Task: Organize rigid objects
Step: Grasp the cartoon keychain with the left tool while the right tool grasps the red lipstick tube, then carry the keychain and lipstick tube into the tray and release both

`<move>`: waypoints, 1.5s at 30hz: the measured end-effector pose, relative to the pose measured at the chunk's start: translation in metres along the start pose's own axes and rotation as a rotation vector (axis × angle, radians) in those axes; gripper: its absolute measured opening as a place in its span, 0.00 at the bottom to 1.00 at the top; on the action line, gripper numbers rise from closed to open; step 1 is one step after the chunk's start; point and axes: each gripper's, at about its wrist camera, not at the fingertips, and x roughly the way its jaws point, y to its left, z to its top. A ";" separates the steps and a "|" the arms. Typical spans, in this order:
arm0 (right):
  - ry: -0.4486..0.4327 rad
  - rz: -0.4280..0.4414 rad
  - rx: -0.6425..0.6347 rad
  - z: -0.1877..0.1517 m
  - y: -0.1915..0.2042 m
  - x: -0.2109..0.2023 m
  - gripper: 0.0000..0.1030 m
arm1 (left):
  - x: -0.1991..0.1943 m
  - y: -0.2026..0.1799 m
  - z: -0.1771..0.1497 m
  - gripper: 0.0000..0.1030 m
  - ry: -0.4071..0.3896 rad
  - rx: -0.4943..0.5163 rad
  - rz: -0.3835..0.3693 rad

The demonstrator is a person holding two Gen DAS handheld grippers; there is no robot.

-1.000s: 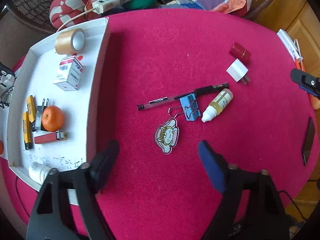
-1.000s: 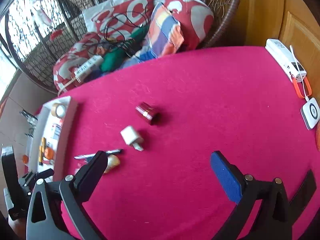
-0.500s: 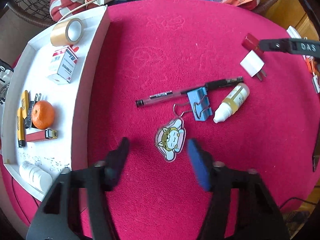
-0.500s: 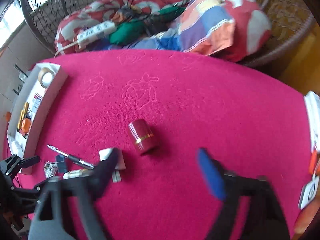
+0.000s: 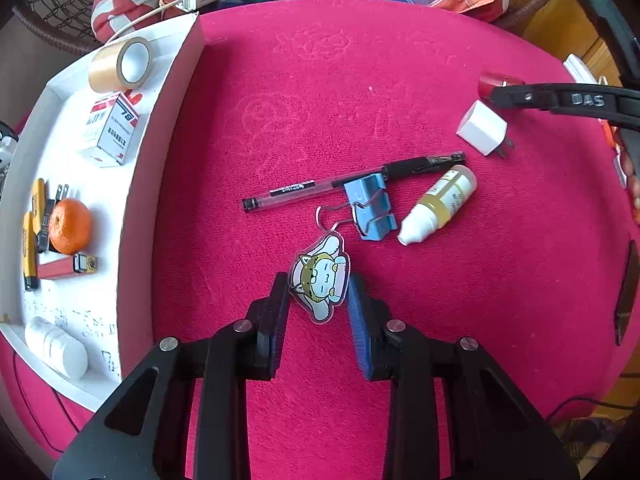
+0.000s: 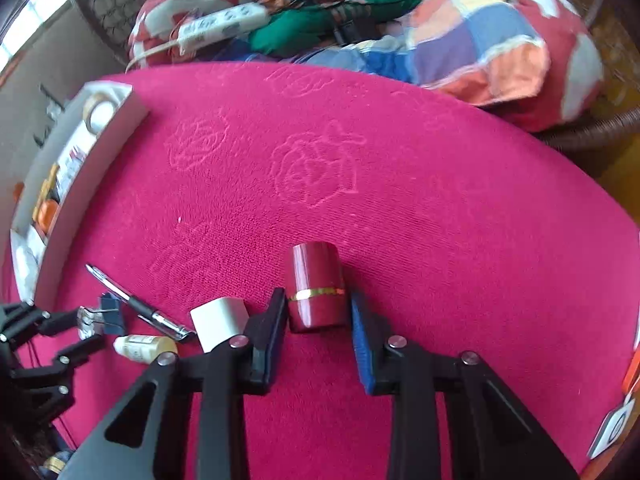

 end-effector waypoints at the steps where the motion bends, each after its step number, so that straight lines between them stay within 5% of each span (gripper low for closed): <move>1: -0.016 0.017 0.019 -0.002 -0.002 -0.007 0.27 | -0.004 0.000 -0.001 0.27 -0.008 -0.003 -0.007; 11: -0.278 0.218 0.141 -0.031 0.009 -0.126 0.27 | -0.106 -0.005 0.001 0.27 -0.239 -0.017 -0.079; 21: -0.465 0.292 0.078 -0.032 0.058 -0.207 0.27 | -0.205 0.020 0.019 0.27 -0.481 -0.041 -0.129; 45: -0.515 0.309 0.015 -0.021 0.154 -0.225 0.27 | -0.243 0.097 -0.007 0.27 -0.535 -0.048 -0.138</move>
